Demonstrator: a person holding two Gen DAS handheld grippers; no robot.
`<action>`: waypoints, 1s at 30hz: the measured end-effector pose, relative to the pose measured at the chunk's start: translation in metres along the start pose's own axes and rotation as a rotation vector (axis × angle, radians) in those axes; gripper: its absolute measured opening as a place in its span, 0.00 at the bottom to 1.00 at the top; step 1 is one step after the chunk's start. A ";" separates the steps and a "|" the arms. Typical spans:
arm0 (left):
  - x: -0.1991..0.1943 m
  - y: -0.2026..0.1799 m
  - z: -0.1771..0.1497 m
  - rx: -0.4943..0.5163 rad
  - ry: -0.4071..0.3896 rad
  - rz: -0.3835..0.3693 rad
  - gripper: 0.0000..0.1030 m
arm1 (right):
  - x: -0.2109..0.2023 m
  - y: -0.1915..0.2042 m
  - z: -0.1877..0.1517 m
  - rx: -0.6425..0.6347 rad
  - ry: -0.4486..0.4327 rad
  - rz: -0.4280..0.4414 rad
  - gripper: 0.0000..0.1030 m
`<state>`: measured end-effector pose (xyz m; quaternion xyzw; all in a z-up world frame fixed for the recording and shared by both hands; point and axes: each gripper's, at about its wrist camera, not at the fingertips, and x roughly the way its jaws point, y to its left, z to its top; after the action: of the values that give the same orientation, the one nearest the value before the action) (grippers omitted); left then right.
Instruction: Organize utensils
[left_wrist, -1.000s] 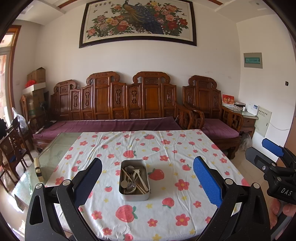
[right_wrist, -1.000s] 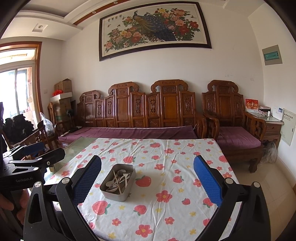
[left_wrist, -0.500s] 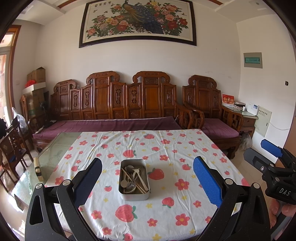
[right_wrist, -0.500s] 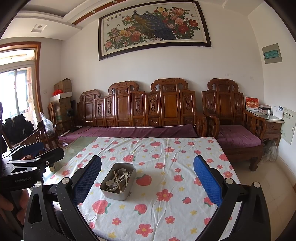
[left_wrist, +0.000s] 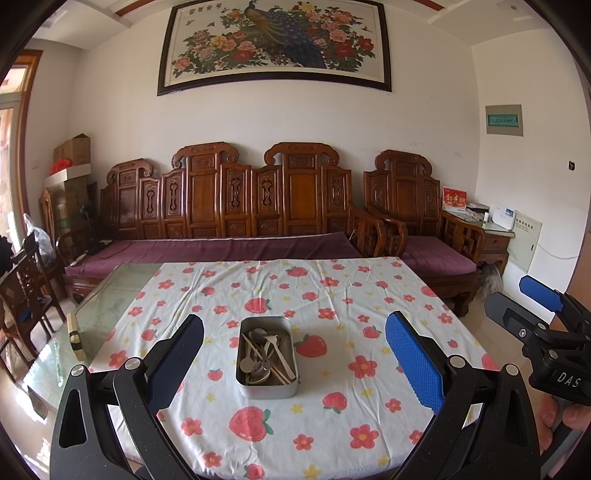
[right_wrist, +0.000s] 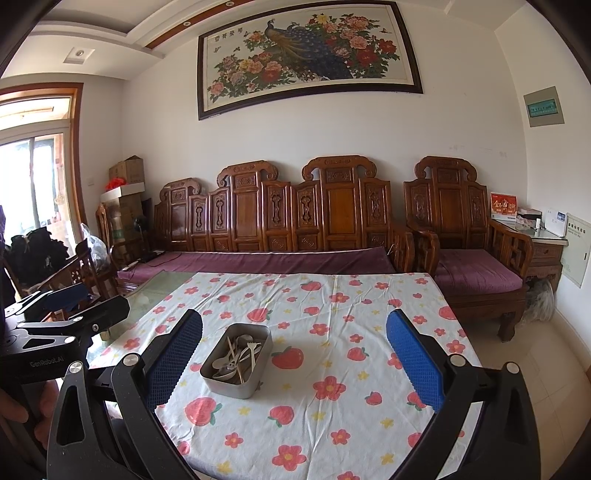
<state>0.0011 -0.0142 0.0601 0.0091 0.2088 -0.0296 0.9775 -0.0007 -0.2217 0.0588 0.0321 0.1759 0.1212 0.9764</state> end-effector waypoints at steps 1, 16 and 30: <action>0.000 0.000 -0.001 -0.001 0.000 -0.002 0.93 | 0.000 0.000 0.000 0.000 0.001 0.001 0.98; -0.001 -0.002 -0.003 -0.002 -0.001 -0.009 0.93 | 0.003 0.000 0.000 0.001 0.002 0.000 0.98; -0.002 -0.002 -0.004 -0.004 -0.002 -0.009 0.93 | 0.006 0.003 -0.004 0.001 0.004 0.002 0.98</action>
<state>-0.0018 -0.0157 0.0575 0.0061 0.2080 -0.0337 0.9775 0.0026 -0.2168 0.0533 0.0324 0.1778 0.1224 0.9759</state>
